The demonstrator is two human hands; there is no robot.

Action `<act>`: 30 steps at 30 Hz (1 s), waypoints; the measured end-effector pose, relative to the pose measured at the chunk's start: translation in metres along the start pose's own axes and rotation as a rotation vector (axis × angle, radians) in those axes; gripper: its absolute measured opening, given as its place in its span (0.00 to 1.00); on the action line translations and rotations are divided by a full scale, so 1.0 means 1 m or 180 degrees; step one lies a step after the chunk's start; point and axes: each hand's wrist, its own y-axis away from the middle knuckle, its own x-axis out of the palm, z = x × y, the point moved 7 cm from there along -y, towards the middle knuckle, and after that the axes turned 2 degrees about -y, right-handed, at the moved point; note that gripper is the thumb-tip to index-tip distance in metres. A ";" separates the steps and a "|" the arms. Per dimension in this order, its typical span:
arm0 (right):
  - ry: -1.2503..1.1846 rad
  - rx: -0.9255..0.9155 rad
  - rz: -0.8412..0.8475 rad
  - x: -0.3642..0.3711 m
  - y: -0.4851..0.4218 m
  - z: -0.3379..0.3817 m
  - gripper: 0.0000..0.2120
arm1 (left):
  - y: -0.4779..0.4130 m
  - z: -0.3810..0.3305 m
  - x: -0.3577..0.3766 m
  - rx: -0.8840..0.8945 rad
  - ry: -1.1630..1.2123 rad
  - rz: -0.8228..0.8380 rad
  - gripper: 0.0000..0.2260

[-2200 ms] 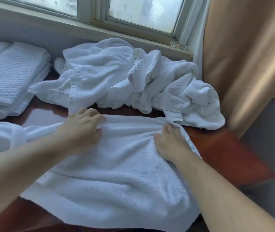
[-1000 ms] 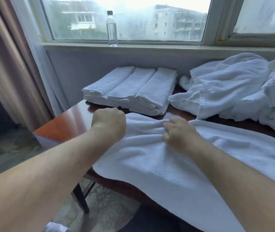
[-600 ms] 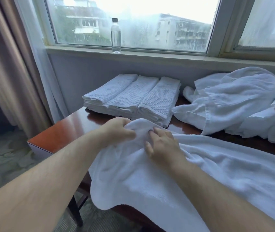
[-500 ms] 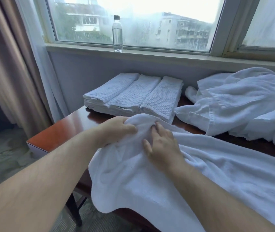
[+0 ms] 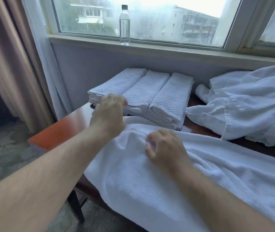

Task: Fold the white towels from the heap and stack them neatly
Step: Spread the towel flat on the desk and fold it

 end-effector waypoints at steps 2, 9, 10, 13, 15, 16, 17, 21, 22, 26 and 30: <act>0.0024 0.0140 0.0310 0.009 -0.003 -0.007 0.13 | 0.020 -0.010 0.021 0.0257 0.0291 0.0516 0.10; -0.0094 0.0412 0.0453 0.012 -0.006 -0.018 0.14 | 0.054 0.012 0.041 0.0070 -0.0985 0.2235 0.21; -0.0177 0.0437 0.0447 0.012 -0.007 -0.019 0.14 | 0.055 0.013 0.040 0.0071 -0.1052 0.2339 0.24; -0.0173 0.0405 0.0498 0.016 -0.005 -0.020 0.17 | 0.051 0.002 0.039 -0.0071 -0.0295 0.2240 0.19; 0.0230 0.0368 0.0527 0.017 -0.005 -0.020 0.19 | 0.041 -0.004 0.042 -0.0185 0.0207 0.2013 0.17; 0.0451 0.0328 0.0462 0.013 -0.004 -0.018 0.19 | 0.038 -0.006 0.046 -0.0184 0.0218 0.2010 0.17; 0.0591 0.0218 0.0316 0.006 -0.002 -0.013 0.18 | 0.034 -0.007 0.052 -0.0195 0.0172 0.2056 0.17; 0.0158 -0.0619 0.0016 -0.004 0.013 0.019 0.11 | 0.015 -0.009 0.071 -0.0246 0.0115 0.2203 0.18; 0.0058 -0.0725 0.0357 0.006 0.019 0.026 0.12 | 0.010 -0.007 0.075 -0.0267 0.0186 0.2177 0.19; -0.0307 -0.0922 0.1032 0.023 0.043 0.032 0.18 | 0.004 -0.007 0.091 0.0217 -0.0014 0.1956 0.20; -0.1042 -0.1145 0.1414 0.012 0.055 0.037 0.18 | 0.010 0.008 0.092 0.0520 -0.0379 0.1545 0.23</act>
